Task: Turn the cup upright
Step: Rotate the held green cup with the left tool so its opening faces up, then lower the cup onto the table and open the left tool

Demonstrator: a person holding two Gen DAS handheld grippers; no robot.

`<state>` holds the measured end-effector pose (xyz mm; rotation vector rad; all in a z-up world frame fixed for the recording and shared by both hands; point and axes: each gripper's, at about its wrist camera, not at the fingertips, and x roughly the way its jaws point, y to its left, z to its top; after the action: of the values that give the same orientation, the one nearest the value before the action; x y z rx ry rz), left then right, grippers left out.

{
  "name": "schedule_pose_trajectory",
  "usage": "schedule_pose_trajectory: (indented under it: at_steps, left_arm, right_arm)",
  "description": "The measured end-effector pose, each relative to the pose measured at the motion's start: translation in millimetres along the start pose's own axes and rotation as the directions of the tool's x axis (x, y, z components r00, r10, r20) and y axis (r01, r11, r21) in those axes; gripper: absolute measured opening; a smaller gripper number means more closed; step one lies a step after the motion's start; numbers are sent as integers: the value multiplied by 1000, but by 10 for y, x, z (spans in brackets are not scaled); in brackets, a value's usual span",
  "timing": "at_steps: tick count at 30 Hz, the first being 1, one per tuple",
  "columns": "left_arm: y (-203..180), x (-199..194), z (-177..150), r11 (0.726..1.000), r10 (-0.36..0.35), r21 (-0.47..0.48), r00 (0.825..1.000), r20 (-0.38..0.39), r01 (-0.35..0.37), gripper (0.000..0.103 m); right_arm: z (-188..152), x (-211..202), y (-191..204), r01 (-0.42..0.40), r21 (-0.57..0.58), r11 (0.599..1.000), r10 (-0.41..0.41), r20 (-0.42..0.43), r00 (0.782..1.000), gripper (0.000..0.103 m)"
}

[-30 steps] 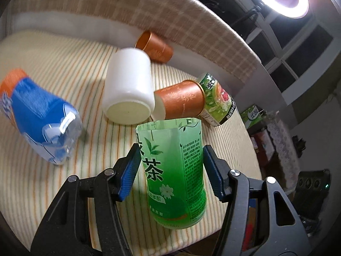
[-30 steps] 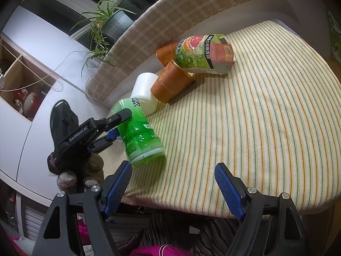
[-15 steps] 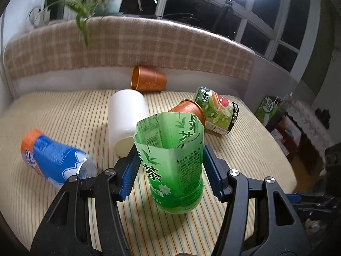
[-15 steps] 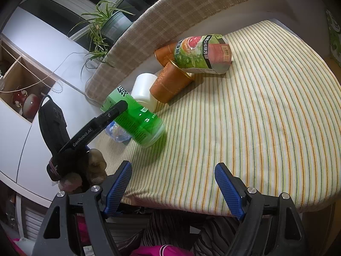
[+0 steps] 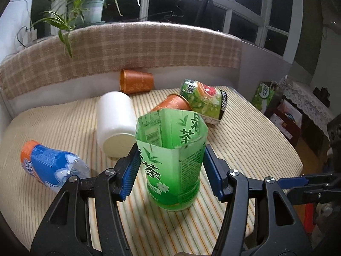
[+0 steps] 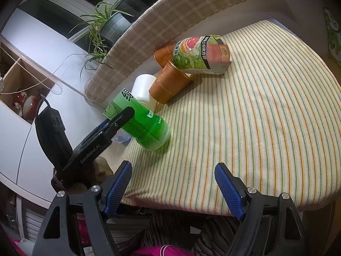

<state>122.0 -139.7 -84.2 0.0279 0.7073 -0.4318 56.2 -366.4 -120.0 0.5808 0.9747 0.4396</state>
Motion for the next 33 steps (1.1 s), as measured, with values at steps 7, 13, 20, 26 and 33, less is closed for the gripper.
schedule_pose_trajectory:
  at_steps: [7,13,20,26,33]
  left_arm:
    - [-48,37,-48,1000,-12,-4,1000,-23,12,59]
    - [29,56,-53,997,-60,-59,997,-53,57,64]
    - [67,21,-110,993,-86,-88,994,-67,80,79]
    - [147,-44,-184,989,-99,-117,991,-86,89,84]
    - [289,-149,-313,985,-109,-147,989,-103,93,84]
  right_arm:
    - [-24,-20,8,2,7,1000,-2,5,1000,83]
    - [-28,-38,-2,-1,9,1000,1,10,1000,83]
    - [-31,-56,29,15,-12,1000,-15,24,1000,83]
    - [-25,-78,142,80,-71,994,-76,62,995,83]
    - [-27,-85,297,148,-143,979,-134,107,985,83]
